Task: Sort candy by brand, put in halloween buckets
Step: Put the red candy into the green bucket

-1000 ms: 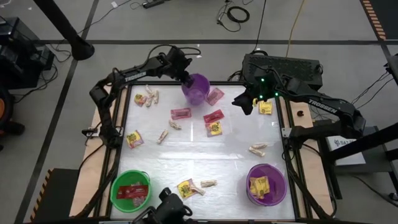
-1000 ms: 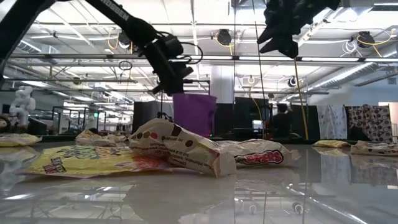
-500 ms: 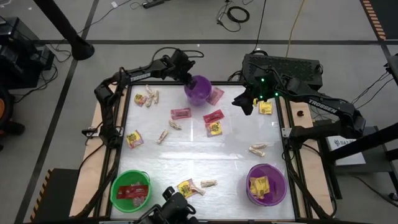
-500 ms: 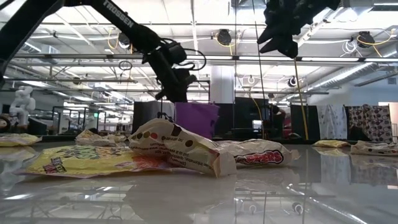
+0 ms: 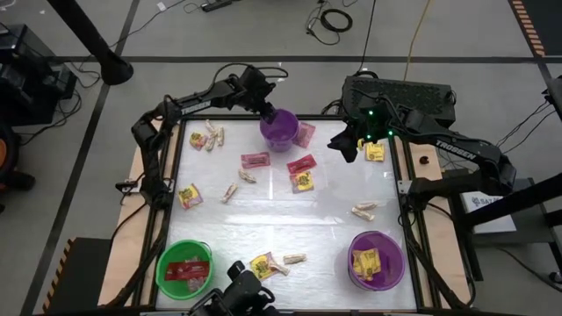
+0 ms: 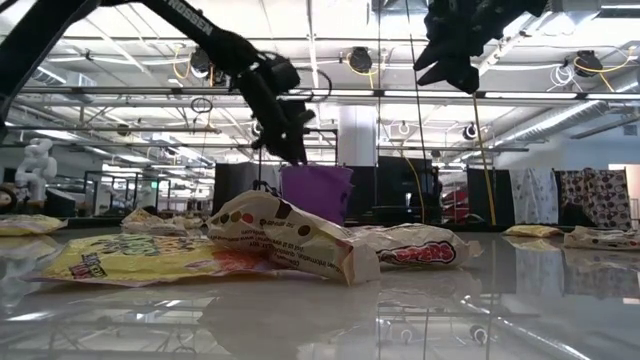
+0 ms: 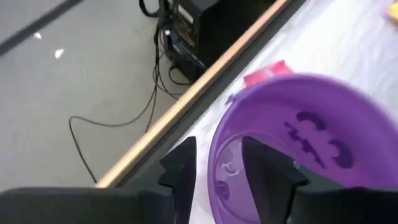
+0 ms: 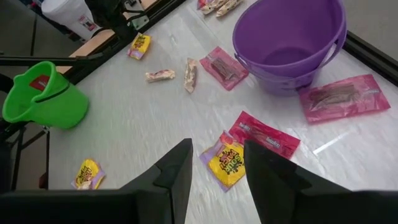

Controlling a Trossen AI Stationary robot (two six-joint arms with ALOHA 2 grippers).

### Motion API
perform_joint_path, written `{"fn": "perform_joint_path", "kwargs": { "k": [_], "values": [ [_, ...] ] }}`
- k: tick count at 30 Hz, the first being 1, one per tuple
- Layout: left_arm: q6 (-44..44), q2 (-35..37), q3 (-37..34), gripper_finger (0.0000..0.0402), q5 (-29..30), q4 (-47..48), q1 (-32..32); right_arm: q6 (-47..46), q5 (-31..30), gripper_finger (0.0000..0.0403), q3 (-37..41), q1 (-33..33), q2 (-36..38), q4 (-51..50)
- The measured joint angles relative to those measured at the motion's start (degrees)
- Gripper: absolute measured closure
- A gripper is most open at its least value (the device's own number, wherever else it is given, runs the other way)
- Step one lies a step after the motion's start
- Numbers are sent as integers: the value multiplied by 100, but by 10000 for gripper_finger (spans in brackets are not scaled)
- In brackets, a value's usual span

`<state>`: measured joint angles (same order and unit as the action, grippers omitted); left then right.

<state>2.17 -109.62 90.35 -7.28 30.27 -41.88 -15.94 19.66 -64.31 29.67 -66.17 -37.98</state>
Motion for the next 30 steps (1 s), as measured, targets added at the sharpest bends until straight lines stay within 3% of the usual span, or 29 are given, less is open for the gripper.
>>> {"fn": "perform_joint_path", "kwargs": {
  "k": [6, 15, 22, 30],
  "values": [
    [-429, 660, 444, 262, -3, 491, 22, 23, 0, 266, 0, 0, 0, 9],
    [-751, 1038, 87, 262, -218, 2755, 329, 20, 15, 266, -2, 0, -274, 573],
    [-755, 1031, -823, 262, -328, 2691, 668, 17, 22, 266, -2, -2, -711, 575],
    [-1133, 1031, -1980, 265, 315, 1562, 1171, 17, 24, 266, 0, -2, -866, 541]
  ]
}}
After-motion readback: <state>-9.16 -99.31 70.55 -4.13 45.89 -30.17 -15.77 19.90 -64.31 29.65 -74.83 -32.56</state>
